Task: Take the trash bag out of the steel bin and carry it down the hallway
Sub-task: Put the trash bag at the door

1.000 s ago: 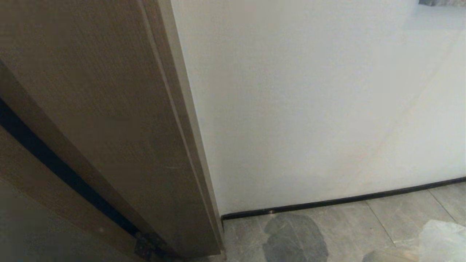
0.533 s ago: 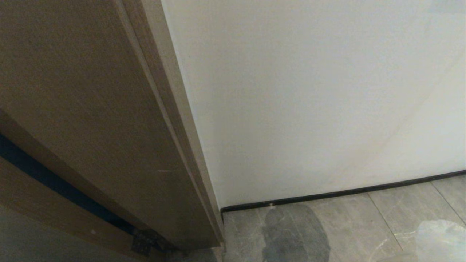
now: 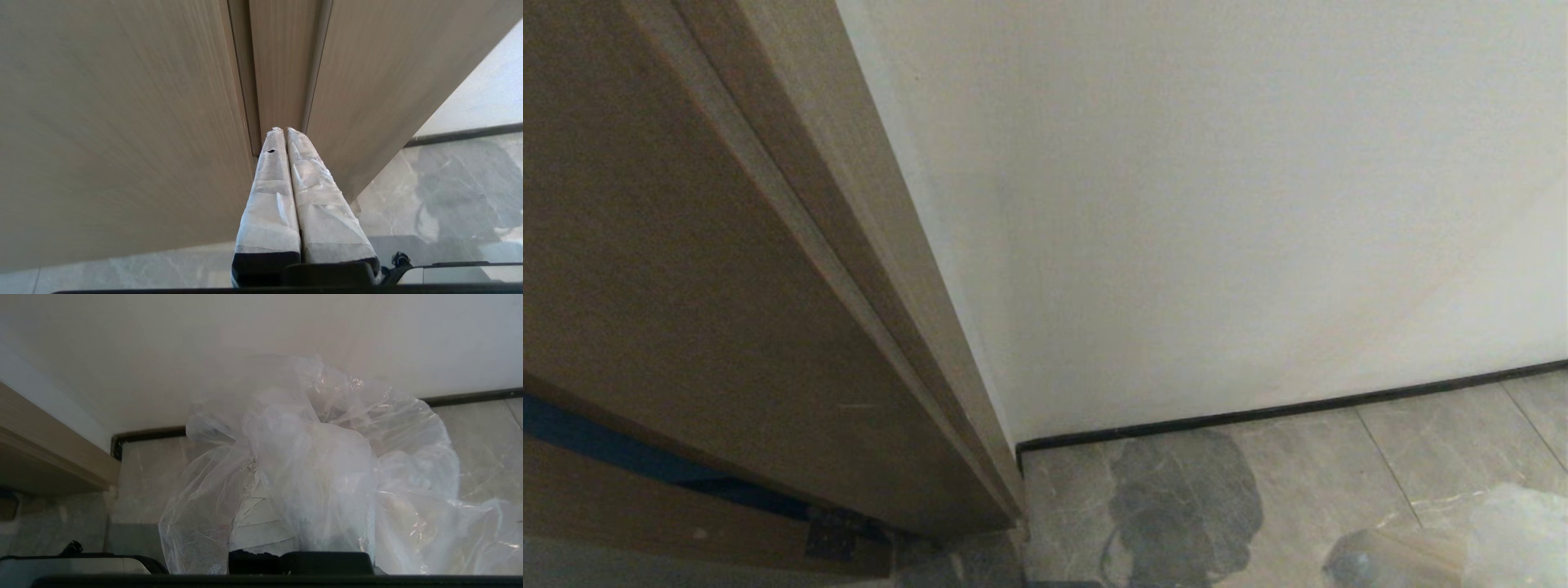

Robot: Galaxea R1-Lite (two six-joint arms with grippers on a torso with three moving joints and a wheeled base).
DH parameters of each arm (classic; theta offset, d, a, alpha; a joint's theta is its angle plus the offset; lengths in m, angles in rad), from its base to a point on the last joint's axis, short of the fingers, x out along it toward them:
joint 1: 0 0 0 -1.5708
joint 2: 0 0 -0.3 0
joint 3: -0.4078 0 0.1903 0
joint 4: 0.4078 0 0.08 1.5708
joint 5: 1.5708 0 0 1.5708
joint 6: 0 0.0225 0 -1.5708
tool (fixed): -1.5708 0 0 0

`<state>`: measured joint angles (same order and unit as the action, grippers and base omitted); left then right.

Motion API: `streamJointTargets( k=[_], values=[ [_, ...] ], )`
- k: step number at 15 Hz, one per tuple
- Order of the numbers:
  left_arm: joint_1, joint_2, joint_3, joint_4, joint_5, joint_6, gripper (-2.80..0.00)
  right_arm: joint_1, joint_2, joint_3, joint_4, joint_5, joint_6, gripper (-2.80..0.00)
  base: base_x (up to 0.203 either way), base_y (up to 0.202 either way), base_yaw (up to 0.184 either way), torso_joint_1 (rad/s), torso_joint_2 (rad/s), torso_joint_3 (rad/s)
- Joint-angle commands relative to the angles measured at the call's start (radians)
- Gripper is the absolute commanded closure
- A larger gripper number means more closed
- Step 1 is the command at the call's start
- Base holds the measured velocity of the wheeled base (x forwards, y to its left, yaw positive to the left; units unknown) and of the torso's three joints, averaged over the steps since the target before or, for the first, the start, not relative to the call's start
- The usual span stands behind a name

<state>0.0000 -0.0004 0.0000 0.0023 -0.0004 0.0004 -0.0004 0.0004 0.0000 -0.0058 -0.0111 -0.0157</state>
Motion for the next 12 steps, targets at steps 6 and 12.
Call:
streamJointTargets(
  k=[6, 12],
  values=[
    [0.0, 0.0, 0.0, -0.001, 0.0, 0.003, 0.0, 0.0, 0.001, 0.0, 0.005, 0.003, -0.001, 0.0, 0.0, 0.0, 0.0, 0.002, 0.0, -0.181],
    [0.0, 0.0, 0.0, -0.001, 0.0, 0.003, 0.0, 0.001, 0.023, -0.137, 0.13, -0.003, -0.001, 0.0, 0.0, 0.0, 0.0, 0.0, 0.0, -0.015]
  ],
)
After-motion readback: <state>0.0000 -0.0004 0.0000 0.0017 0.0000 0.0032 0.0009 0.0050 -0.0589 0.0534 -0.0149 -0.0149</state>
